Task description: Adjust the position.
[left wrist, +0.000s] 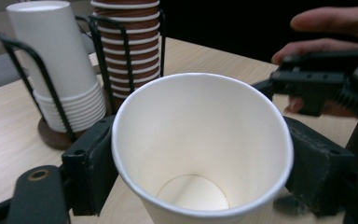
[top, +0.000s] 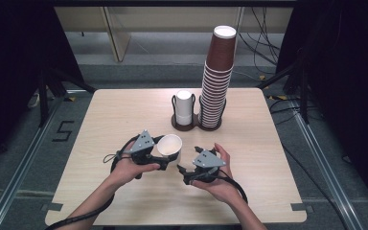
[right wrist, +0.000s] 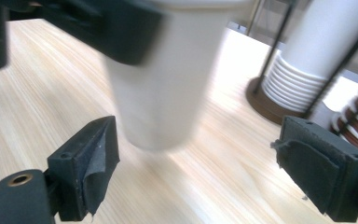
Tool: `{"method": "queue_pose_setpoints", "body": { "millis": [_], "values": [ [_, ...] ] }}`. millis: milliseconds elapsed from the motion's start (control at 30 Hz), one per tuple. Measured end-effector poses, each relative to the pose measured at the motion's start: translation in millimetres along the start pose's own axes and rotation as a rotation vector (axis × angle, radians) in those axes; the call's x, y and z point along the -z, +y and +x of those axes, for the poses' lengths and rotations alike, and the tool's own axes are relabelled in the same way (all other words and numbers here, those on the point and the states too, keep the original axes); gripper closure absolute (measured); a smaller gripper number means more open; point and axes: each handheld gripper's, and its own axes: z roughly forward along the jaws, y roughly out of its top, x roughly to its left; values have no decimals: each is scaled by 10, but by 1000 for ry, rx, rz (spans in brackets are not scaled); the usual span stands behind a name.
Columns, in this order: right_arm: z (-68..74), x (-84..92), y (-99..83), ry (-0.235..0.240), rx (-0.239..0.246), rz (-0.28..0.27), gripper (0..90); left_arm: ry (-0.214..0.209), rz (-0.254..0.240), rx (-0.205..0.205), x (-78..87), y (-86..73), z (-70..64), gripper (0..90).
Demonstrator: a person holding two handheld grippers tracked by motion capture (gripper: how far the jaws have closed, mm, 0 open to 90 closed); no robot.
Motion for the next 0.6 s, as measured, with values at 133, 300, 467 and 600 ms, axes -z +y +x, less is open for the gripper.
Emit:
{"method": "queue_pose_setpoints", "body": {
  "millis": [133, 300, 467, 600],
  "values": [
    [-118, 114, -57, -37, -35, -13, 147, 27, 20, 4, 117, -111, -16, 197],
    [-248, 217, -100, -83, -92, -24, 150, 47, 20, 14, 251, -223, -35, 195],
    [-343, 259, -129, -118, -117, -27, 151, 65, 21, 32, 353, -337, -34, 193],
    [-368, 258, -138, -127, -130, -35, 152, 84, 32, 56, 427, -421, -32, 192]
  ]
}}
